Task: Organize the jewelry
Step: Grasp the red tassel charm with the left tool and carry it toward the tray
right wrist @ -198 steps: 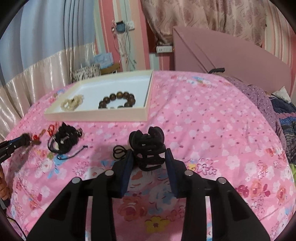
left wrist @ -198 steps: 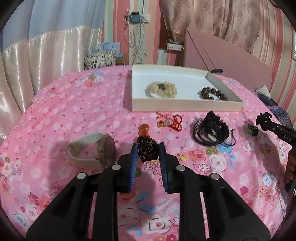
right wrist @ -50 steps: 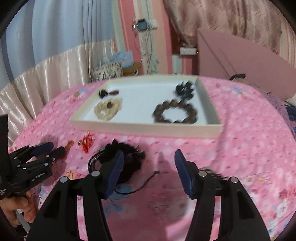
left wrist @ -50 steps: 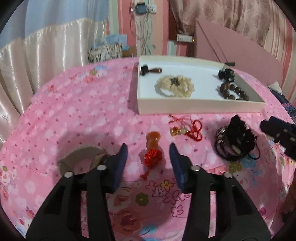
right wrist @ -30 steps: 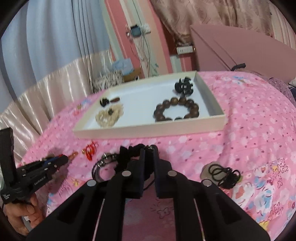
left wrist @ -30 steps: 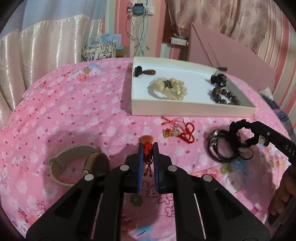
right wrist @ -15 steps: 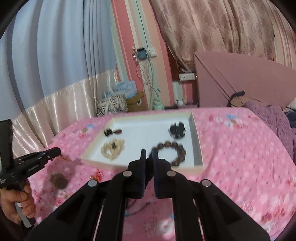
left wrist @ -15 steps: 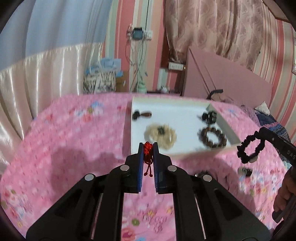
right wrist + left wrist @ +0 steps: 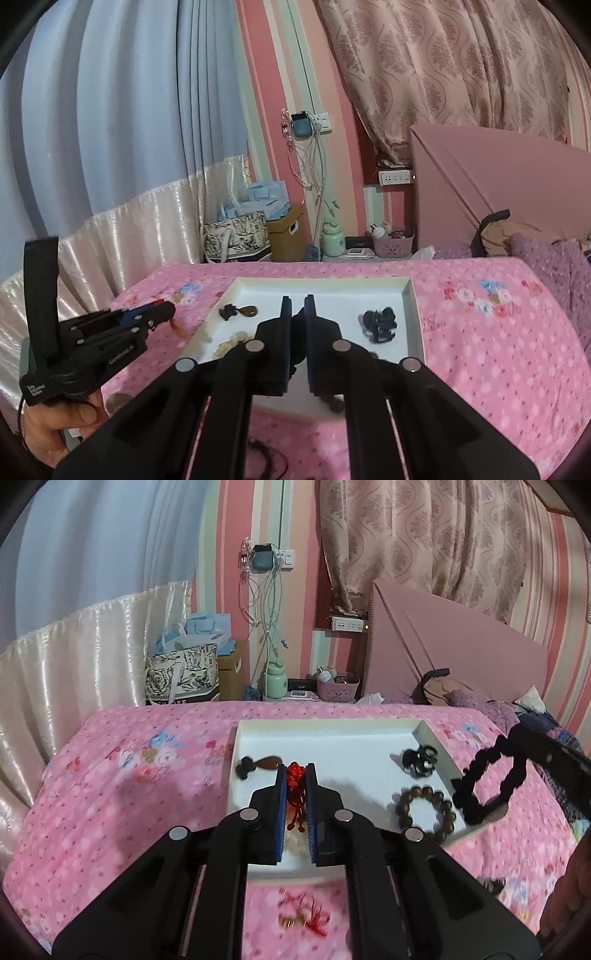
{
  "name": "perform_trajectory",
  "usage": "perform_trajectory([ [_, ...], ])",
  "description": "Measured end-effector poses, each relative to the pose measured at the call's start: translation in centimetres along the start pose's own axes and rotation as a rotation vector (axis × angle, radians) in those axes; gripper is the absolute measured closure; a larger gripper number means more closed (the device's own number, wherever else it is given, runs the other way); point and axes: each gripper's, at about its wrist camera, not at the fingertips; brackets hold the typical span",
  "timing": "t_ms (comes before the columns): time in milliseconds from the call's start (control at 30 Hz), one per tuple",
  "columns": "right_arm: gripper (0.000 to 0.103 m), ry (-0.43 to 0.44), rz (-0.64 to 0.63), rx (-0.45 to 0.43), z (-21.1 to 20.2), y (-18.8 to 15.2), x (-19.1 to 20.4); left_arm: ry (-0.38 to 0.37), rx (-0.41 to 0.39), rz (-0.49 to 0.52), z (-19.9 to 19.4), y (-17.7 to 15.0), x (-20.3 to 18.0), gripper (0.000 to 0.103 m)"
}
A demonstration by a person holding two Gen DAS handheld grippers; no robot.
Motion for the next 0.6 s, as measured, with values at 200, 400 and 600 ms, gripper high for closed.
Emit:
perform_trajectory([
  [200, 0.097, -0.013, -0.011, -0.012, 2.1, 2.0, -0.3, 0.016, -0.022, 0.0, 2.5, 3.0, -0.1, 0.096],
  [400, 0.097, -0.02, -0.013, -0.007, 4.8, 2.9, -0.5, 0.023, -0.038, -0.02, 4.9, 4.6, 0.4, 0.096],
  [600, 0.097, -0.012, -0.002, 0.045, 8.8, 3.0, -1.0, 0.025, 0.0, -0.039, 8.6, 4.7, 1.4, 0.096],
])
Point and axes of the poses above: each gripper's, at about its wrist camera, not at the fingertips, and z roughly the way its jaws point, x to its left, y to its top, and after that the axes turned 13 degrees about -y, right-handed
